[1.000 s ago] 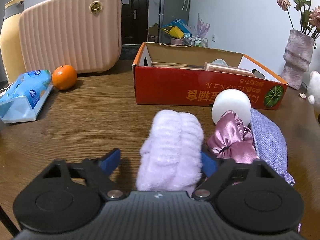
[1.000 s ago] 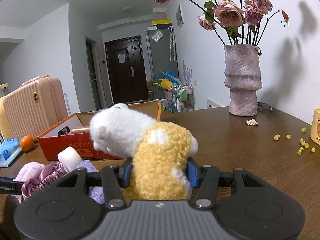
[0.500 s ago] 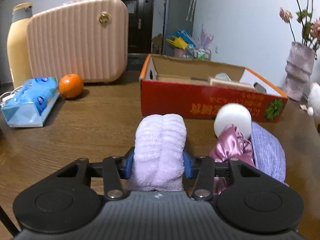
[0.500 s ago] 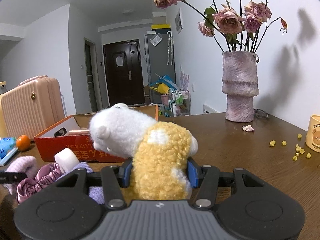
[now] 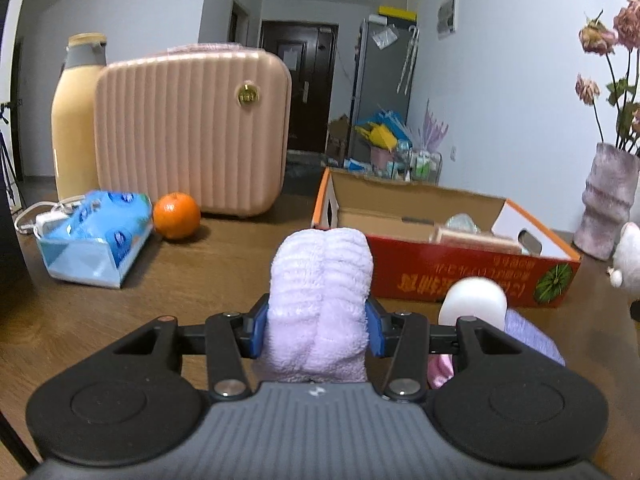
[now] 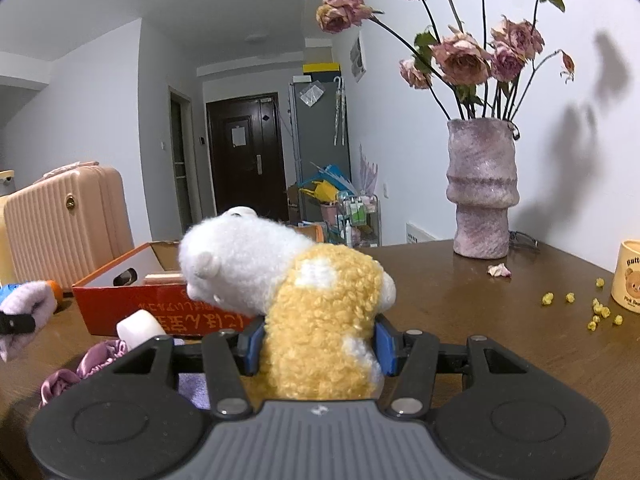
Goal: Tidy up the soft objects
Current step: 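Carry the lilac towel and plush lamb with both grippers over the box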
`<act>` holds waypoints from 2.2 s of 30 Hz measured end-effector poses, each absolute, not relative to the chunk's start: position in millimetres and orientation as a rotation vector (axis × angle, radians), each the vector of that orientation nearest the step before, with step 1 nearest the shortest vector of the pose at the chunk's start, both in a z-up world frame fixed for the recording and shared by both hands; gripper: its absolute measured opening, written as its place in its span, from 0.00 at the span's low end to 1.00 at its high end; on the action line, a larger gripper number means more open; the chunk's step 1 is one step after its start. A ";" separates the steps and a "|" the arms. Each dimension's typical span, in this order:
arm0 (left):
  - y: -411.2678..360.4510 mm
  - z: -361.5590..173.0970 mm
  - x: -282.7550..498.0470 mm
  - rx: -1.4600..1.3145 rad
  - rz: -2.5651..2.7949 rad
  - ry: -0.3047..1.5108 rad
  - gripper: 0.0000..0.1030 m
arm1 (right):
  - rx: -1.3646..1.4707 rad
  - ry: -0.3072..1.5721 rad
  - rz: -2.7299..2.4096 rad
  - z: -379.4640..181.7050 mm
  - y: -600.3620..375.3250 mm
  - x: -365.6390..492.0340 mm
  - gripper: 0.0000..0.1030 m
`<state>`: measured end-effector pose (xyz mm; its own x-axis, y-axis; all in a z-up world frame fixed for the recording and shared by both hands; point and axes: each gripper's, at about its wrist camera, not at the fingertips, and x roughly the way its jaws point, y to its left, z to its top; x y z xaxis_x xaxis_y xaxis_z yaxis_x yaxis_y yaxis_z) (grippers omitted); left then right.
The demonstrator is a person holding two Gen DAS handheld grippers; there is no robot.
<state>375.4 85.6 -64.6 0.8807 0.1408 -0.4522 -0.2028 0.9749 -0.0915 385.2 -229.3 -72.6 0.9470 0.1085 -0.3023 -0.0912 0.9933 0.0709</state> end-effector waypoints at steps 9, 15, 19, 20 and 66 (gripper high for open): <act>85.1 -47.8 368.8 -0.163 0.179 0.374 0.46 | 0.052 0.245 0.114 -67.9 -215.6 383.1 0.51; 80.4 -39.7 371.1 -0.179 0.173 0.342 0.46 | 0.043 0.216 0.125 -65.9 -204.4 386.6 0.51; 78.0 -33.8 374.8 -0.192 0.175 0.319 0.46 | 0.040 0.203 0.127 -65.1 -198.2 390.8 0.51; 77.4 -32.4 375.6 -0.197 0.176 0.314 0.46 | 0.041 0.202 0.128 -65.1 -197.1 392.0 0.51; 59.0 -23.2 476.5 -0.215 0.141 0.263 0.46 | 0.020 0.130 0.156 -63.7 -160.1 494.9 0.51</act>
<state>476.5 59.0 -23.2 0.9562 0.1095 -0.2716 -0.1653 0.9674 -0.1919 494.9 -160.1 -63.7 0.9794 0.1565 -0.1273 -0.1539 0.9876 0.0302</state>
